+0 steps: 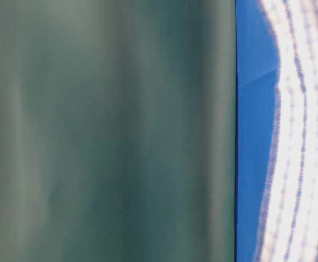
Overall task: Fold the blue towel.
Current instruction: 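Pull the top corners down toward the bottom edge, folding the towel in half, then open both grippers and release the folded edge, then pinch the left and right ends of the folded strip with both grippers, then lift the strip and rotate it vertical, right gripper moving to the top, then lay the strip down vertically and open both grippers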
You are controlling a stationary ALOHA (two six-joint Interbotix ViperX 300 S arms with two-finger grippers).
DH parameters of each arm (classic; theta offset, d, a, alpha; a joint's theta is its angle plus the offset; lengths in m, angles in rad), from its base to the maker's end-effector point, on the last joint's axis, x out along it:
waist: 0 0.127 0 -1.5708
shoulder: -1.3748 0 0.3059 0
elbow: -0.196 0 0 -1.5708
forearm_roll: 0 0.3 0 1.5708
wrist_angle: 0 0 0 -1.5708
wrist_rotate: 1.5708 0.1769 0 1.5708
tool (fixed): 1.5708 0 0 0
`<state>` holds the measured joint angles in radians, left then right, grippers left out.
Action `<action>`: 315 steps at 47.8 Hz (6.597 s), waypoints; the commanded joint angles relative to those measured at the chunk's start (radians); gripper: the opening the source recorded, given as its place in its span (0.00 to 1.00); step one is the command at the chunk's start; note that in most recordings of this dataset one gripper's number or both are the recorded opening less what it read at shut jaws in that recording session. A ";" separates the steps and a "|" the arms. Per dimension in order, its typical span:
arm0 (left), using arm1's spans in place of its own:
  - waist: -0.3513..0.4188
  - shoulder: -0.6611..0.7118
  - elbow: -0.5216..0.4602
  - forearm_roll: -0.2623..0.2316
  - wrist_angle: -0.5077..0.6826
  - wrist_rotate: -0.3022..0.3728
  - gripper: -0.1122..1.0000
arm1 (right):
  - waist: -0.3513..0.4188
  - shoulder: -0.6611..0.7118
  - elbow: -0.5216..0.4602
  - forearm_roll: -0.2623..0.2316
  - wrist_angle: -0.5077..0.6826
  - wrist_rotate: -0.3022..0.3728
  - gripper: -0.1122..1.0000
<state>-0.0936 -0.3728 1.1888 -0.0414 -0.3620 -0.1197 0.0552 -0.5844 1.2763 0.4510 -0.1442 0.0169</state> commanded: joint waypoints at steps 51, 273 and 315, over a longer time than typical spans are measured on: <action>-0.153 0.112 -0.034 -0.003 -0.015 -0.129 0.62 | 0.232 0.213 -0.084 0.137 -0.012 -0.002 0.81; -0.051 0.626 -0.838 -0.002 -0.058 -0.146 0.11 | -0.621 0.456 -0.670 -0.253 0.233 -0.339 0.13; -0.132 0.545 -0.529 -0.037 -0.268 -0.172 0.11 | -0.551 0.718 -0.876 -0.259 0.301 -0.345 0.13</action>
<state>-0.1871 0.2132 0.6581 -0.0767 -0.6182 -0.2899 -0.4924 0.1304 0.4464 0.1948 0.1626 -0.3267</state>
